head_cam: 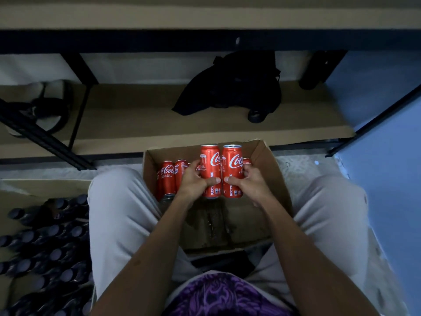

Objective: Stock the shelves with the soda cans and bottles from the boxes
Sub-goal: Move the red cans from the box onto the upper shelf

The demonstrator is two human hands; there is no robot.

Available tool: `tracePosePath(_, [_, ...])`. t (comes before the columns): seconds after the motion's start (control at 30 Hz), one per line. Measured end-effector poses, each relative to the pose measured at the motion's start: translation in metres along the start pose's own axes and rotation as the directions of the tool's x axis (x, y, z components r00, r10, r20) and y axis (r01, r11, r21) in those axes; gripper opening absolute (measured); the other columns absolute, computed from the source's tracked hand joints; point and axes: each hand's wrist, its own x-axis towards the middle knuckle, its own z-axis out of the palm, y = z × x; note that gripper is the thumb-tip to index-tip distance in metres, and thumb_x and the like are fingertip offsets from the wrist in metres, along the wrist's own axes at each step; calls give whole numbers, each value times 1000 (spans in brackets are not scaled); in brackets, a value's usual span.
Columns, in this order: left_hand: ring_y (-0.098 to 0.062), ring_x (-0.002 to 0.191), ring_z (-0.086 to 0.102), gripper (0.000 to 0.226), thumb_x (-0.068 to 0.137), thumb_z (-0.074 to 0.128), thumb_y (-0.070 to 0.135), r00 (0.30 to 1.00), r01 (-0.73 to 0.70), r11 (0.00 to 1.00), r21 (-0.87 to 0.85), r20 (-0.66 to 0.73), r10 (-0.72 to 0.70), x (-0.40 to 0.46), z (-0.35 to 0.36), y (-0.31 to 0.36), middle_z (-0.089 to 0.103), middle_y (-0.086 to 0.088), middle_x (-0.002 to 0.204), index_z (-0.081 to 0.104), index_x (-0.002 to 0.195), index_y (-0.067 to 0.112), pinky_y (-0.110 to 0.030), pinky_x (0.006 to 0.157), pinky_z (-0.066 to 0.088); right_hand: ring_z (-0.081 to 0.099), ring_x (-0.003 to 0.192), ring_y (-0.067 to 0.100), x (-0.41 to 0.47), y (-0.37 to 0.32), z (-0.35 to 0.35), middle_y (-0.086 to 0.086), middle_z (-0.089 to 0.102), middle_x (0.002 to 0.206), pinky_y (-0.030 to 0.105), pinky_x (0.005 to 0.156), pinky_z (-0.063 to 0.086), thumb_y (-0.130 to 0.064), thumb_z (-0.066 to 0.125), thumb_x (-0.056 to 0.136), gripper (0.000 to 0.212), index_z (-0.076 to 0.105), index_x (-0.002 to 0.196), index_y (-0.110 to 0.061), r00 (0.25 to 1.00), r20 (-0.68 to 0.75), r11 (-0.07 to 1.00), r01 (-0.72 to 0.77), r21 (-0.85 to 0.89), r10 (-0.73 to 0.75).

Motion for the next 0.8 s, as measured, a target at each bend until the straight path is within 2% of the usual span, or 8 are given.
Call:
tracePosePath(0.13, [-14, 96, 64, 82, 68, 84, -1, 998, 22, 1000, 18, -59, -21, 28, 5, 1, 63, -9, 123, 43, 138, 11, -29, 79, 54, 65, 98, 7, 26, -2, 3, -14, 65, 103, 41, 93, 54, -18, 83, 76, 54, 54, 120, -28, 1000, -13, 999, -16, -38, 16])
tracePosePath(0.27, [0, 88, 60, 80, 69, 83, -1, 997, 50, 998, 40, -59, -47, 33, 5, 19, 60, 0, 110, 43, 138, 11, -16, 68, 50, 65, 109, 14, 29, -18, 0, -4, 66, 120, 48, 98, 52, -28, 85, 72, 62, 54, 126, -27, 999, -26, 995, -50, -88, 47])
tracePosePath(0.33, [-1, 89, 60, 80, 69, 84, 0, 996, 70, 996, 57, -53, -67, 28, 4, 35, 60, 1, 112, 44, 137, 12, -15, 68, 50, 66, 109, 14, 22, -34, -3, -4, 68, 120, 49, 98, 52, -35, 86, 66, 63, 56, 121, -30, 997, -36, 995, -64, -79, 61])
tracePosePath(0.43, [-14, 100, 65, 81, 66, 86, 3, 995, 88, 992, 88, -55, -83, 12, 3, 65, 64, -3, 119, 47, 136, 11, -24, 77, 54, 68, 106, 14, 7, -63, -7, -4, 70, 116, 49, 97, 53, -43, 85, 54, 64, 60, 112, -31, 997, -41, 996, -68, -52, 66])
tracePosePath(0.57, [-20, 107, 65, 87, 62, 90, 8, 992, 125, 986, 107, -48, -121, -18, 0, 112, 65, -7, 121, 47, 137, 13, -43, 91, 55, 67, 107, 15, -25, -112, -14, -1, 69, 120, 48, 98, 52, -20, 86, 70, 57, 58, 119, -27, 995, -29, 995, -94, -35, 93])
tracePosePath(0.63, [-21, 108, 65, 89, 60, 91, 11, 991, 129, 985, 112, -34, -126, -36, 0, 137, 66, -5, 120, 46, 137, 16, -49, 93, 54, 67, 107, 15, -45, -137, -20, -3, 69, 119, 48, 98, 52, -18, 85, 73, 55, 58, 120, -28, 994, -8, 994, -107, -28, 107])
tracePosePath(0.73, [-21, 109, 64, 83, 64, 88, 8, 992, 129, 986, 101, -13, -129, -65, 2, 181, 64, -1, 118, 46, 135, 18, -47, 92, 54, 68, 105, 14, -73, -175, -30, -6, 71, 114, 49, 97, 53, -22, 86, 71, 50, 60, 112, -33, 992, -9, 992, -126, -32, 126])
tracePosePath(0.8, [-20, 107, 65, 81, 65, 89, 10, 993, 119, 988, 101, -2, -119, -84, 2, 209, 65, -1, 119, 48, 133, 17, -47, 91, 55, 69, 103, 12, -91, -201, -37, -9, 71, 113, 49, 96, 53, -39, 88, 65, 57, 59, 115, -37, 992, 4, 990, -127, -66, 128])
